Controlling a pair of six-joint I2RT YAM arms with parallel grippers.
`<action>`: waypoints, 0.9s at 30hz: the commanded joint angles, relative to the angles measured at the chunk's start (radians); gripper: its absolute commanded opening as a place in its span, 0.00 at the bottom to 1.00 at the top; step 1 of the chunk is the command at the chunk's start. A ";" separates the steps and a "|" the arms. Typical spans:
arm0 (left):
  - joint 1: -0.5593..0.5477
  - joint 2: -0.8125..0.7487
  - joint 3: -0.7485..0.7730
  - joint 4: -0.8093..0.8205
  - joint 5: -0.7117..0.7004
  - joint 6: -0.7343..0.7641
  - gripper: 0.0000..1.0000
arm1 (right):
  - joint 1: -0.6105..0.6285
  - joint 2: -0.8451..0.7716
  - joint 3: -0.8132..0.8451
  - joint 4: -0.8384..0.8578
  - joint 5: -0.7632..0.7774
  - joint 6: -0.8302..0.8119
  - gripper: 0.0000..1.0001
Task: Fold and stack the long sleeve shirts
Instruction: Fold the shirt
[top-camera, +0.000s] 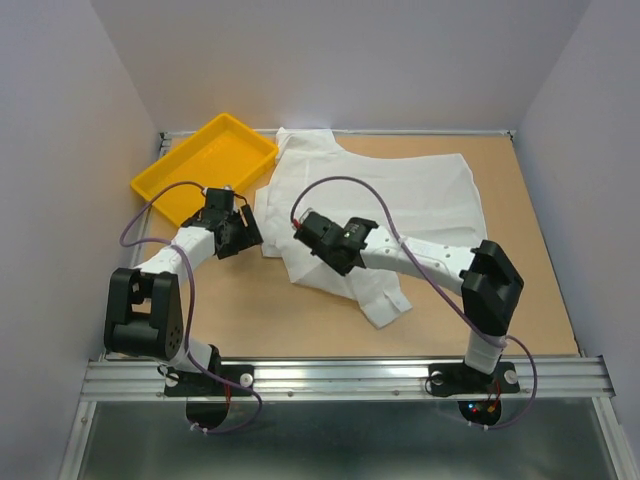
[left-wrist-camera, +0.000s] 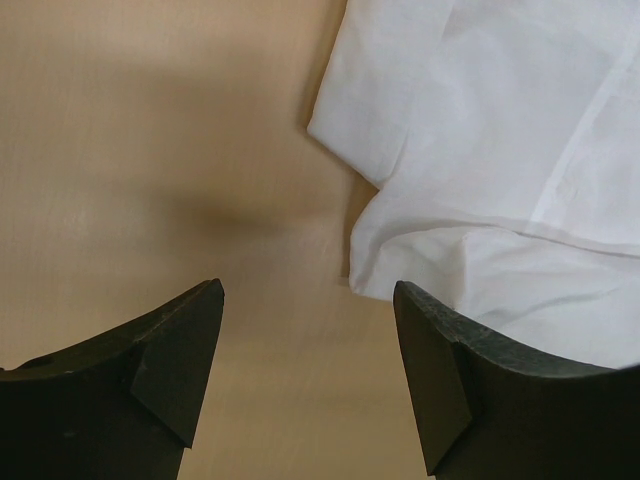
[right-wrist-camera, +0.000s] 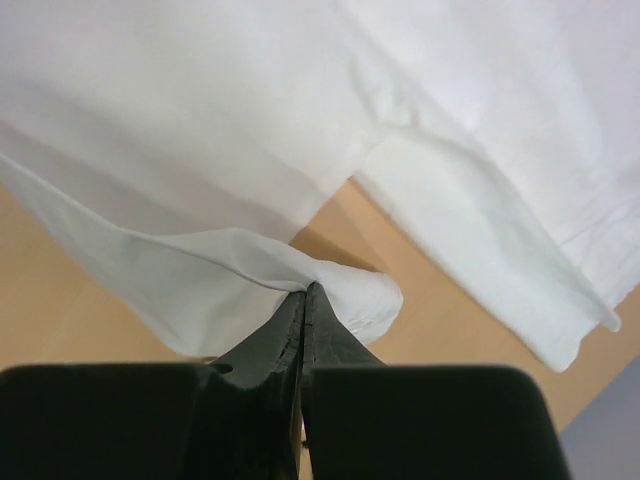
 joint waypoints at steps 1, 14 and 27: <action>0.007 -0.020 -0.026 0.026 0.035 0.002 0.79 | -0.077 0.046 0.127 0.026 0.106 -0.079 0.01; -0.003 0.045 -0.024 0.057 0.087 0.011 0.78 | -0.237 0.294 0.576 0.051 0.179 -0.150 0.01; -0.014 0.097 0.008 0.065 0.107 0.008 0.78 | -0.264 0.389 0.727 0.172 0.302 -0.174 0.09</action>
